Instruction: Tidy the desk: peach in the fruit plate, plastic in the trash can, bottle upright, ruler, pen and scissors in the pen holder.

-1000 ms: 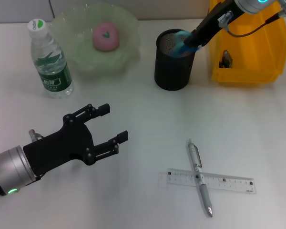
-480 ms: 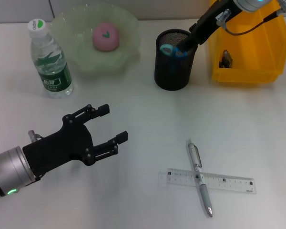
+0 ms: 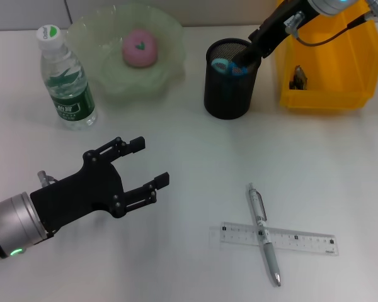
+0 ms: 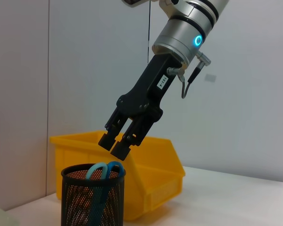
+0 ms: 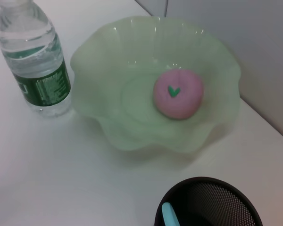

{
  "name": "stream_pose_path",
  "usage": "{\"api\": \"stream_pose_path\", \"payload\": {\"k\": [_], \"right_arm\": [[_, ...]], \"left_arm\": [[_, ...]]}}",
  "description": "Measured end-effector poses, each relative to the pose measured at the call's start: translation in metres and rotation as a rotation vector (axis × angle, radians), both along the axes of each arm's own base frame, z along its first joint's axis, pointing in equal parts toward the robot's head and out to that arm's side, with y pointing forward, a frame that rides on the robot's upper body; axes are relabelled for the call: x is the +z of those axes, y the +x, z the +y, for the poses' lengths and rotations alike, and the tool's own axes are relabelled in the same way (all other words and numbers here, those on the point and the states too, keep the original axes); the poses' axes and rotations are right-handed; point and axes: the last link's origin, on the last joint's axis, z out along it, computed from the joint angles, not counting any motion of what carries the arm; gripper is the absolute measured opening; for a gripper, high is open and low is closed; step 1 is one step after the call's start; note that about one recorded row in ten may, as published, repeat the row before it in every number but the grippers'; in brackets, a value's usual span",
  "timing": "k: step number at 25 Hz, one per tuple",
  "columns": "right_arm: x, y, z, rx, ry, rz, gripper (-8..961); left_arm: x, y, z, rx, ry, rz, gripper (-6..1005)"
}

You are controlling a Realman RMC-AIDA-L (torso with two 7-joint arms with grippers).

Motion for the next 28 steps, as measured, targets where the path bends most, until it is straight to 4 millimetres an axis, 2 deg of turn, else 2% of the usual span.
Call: {"api": "stream_pose_path", "payload": {"k": [9, 16, 21, 28], "right_arm": [[0.001, 0.000, 0.000, 0.003, 0.004, 0.005, 584], [0.011, 0.002, -0.004, 0.022, 0.050, 0.049, 584], [0.019, 0.008, -0.013, 0.026, 0.056, 0.141, 584], [0.037, 0.026, -0.033, 0.080, 0.086, 0.305, 583]], "left_arm": [[0.000, 0.000, 0.000, -0.001, -0.001, -0.002, 791], [-0.001, 0.001, 0.000, -0.002, -0.001, -0.003, 792], [0.000, 0.001, 0.001, -0.001, -0.004, -0.004, 792], [0.000, 0.002, 0.002, 0.001, -0.007, -0.007, 792]]}}
